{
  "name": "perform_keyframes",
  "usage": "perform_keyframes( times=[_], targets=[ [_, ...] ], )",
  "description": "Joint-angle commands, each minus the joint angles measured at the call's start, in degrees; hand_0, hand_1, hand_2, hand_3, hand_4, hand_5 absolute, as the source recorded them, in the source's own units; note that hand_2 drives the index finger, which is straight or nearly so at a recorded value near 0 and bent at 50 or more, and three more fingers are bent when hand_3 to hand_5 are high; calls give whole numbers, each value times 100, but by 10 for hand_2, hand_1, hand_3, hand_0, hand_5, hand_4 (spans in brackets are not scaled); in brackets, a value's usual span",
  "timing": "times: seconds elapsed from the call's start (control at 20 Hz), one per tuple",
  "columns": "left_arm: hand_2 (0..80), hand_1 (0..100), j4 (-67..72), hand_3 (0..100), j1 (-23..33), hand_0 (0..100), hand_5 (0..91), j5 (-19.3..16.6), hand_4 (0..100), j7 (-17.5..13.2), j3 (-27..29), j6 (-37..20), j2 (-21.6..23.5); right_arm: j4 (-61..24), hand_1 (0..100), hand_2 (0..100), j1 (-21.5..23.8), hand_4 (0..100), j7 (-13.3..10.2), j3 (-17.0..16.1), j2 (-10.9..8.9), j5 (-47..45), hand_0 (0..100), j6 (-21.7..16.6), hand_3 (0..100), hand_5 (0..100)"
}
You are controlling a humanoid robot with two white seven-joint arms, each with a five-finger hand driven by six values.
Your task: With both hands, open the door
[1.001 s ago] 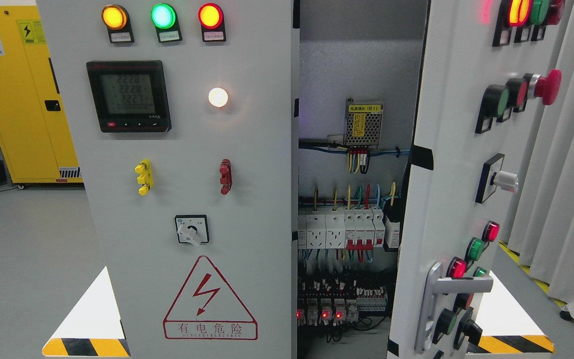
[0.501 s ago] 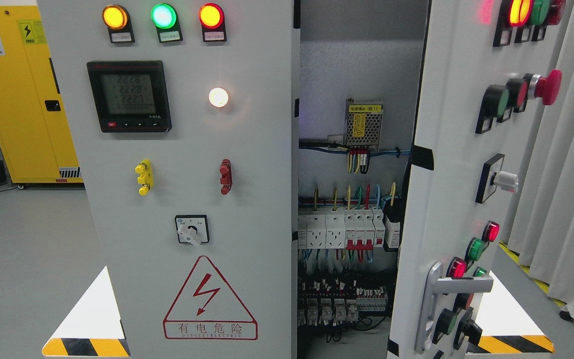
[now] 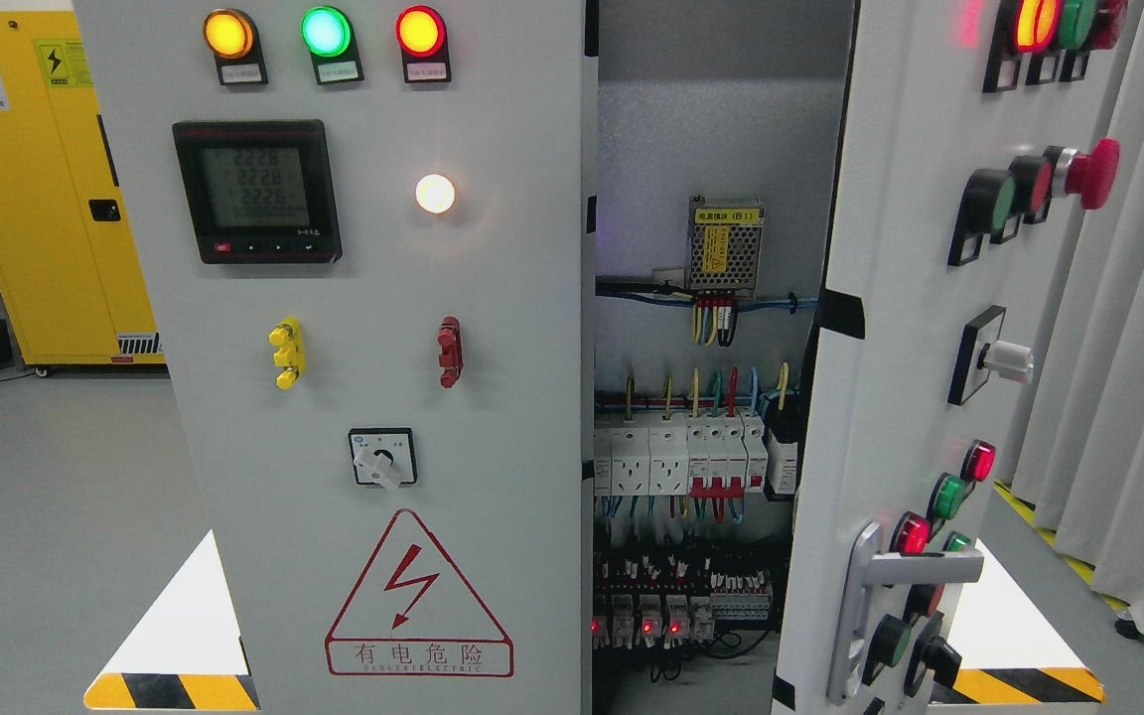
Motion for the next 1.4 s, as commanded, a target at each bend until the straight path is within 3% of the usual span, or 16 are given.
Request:
perform_keyframes(
  times=[0.0, 0.15, 0.25, 0.55, 0.8, 1.0, 1.15, 1.35],
  targets=[
    [0, 0, -2700, 0, 71, 0, 0, 693, 0, -568, -142, 20, 1562, 23, 37, 0, 0, 0, 2, -10, 16, -7, 219, 1, 0, 0],
    [0, 0, -3007, 0, -86, 0, 0, 728, 0, -577, -151, 20, 1571, 23, 39, 0, 0, 0, 2, -10, 16, 2, 219, 1, 0, 0],
    [0, 0, -3306, 0, -262, 0, 0, 877, 0, -577, -194, 29, 1807, 23, 40, 0, 0, 0, 2, -19, 16, 2, 219, 1, 0, 0],
    [0, 0, -3807, 0, -983, 0, 0, 1843, 0, -533, -388, 55, 2686, 31, 45, 0, 0, 0, 2, -45, 16, 2, 219, 1, 0, 0],
    [0, 0, -4352, 0, -1369, 0, 0, 1994, 0, -533, -432, 117, 3003, 31, 47, 0, 0, 0, 2, -54, 7, 2, 219, 1, 0, 0],
    [0, 0, -4379, 0, -2203, 0, 0, 2748, 0, -533, -652, 757, 3091, 31, 48, 0, 0, 0, 2, -45, 7, -7, 218, 1, 0, 0],
    [0, 0, -4414, 0, -2800, 0, 0, 2926, 0, -533, -765, 969, 3135, 31, 47, 0, 0, 0, 2, -54, 7, -7, 218, 1, 0, 0],
    [0, 0, -4406, 0, -3986, 0, 0, 3267, 0, -507, -1433, 1408, 3127, 31, 47, 0, 0, 0, 2, -45, 7, 2, 218, 1, 0, 0]
  ],
)
